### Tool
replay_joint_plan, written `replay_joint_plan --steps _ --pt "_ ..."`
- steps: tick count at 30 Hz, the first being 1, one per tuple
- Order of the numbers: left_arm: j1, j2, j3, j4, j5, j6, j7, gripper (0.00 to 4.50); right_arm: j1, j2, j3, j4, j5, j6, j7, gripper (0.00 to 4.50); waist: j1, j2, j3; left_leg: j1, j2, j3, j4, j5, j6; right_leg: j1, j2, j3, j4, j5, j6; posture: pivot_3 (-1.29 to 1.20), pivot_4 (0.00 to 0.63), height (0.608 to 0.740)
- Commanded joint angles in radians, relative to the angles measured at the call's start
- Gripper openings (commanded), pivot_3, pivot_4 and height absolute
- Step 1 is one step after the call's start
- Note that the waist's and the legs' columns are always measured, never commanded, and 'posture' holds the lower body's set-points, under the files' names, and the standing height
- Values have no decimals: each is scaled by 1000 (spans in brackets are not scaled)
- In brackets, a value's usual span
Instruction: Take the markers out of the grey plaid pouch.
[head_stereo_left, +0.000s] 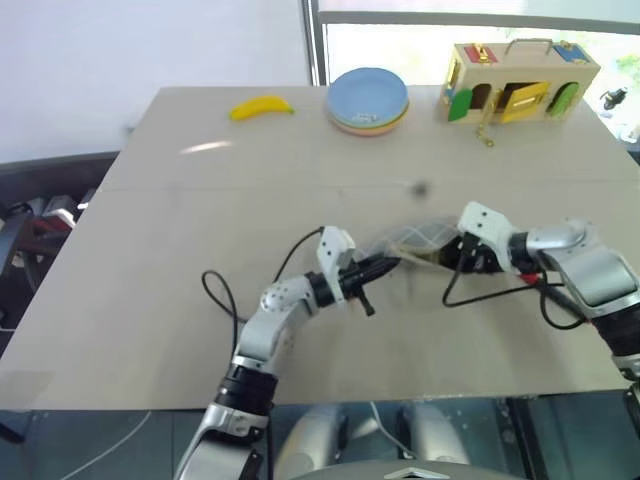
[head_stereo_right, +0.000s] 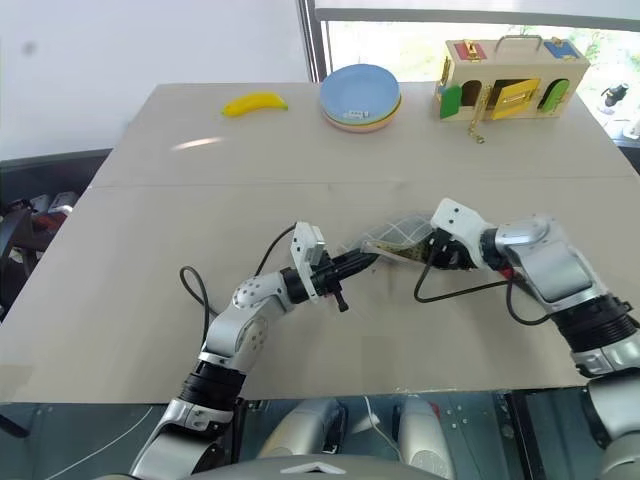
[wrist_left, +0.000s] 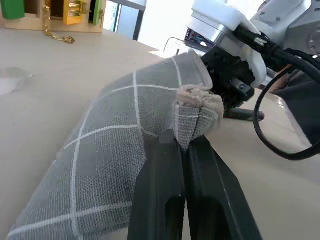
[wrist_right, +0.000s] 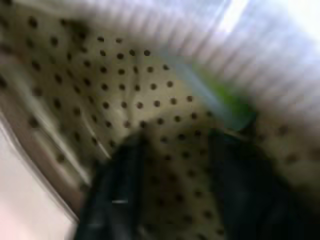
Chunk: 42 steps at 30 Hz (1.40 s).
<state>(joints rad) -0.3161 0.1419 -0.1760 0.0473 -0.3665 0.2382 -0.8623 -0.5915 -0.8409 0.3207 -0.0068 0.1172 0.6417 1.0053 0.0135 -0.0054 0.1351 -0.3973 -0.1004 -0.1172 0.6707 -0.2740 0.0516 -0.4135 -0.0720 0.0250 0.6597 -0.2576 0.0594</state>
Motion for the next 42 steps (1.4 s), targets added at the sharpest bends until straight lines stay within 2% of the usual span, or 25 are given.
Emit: replay_joint_plan --steps 1,4,8,18,24,27,30,33,42 --pt "-2 4 9 -112 -87 77 -20 0 -3 -99 -3 -182 0 81 82 3258 0 1 0 0 0 0 0 0 0 0 0 0 0 0 0 0 150 740" --pt "7 18 9 -142 -116 131 -25 0 -7 -152 -9 -311 44 183 126 4475 0 1 0 0 0 0 0 0 0 0 0 0 0 0 0 0 150 740" --pt "2 22 14 -135 -145 182 -25 0 -29 -109 15 -306 15 206 73 4475 -1 1 0 0 0 0 0 0 0 0 0 0 0 0 0 0 150 740" --pt "-31 17 -4 -50 -139 205 -64 0 -48 44 122 -51 -83 78 39 4475 -3 0 0 1 0 0 1 0 0 0 0 0 1 0 0 0 150 740" --pt "-29 11 -6 -48 -137 203 -62 0 -58 70 159 61 -128 14 88 4475 -4 0 -1 3 0 0 1 0 0 1 0 1 2 0 0 0 150 740" --pt "-22 11 -6 -51 -135 202 -58 0 -62 80 153 73 -132 3 93 3713 -3 0 -1 5 0 0 1 0 0 3 0 1 2 0 0 0 150 740" --pt "-19 9 -5 -54 -135 201 -53 0 -64 75 147 71 -141 1 110 2225 -2 -1 -1 6 0 0 1 0 0 4 0 0 2 0 0 0 150 740" --pt "-19 6 -4 -53 -133 198 -49 0 -60 57 137 39 -145 16 132 969 -1 -1 -2 6 0 0 1 0 0 4 0 0 1 0 0 0 150 740" --pt "-22 0 -3 -41 -125 189 -51 0 -38 -11 94 -105 -128 90 172 866 2 -1 -1 4 0 -1 1 0 0 4 0 0 1 0 0 0 150 740"
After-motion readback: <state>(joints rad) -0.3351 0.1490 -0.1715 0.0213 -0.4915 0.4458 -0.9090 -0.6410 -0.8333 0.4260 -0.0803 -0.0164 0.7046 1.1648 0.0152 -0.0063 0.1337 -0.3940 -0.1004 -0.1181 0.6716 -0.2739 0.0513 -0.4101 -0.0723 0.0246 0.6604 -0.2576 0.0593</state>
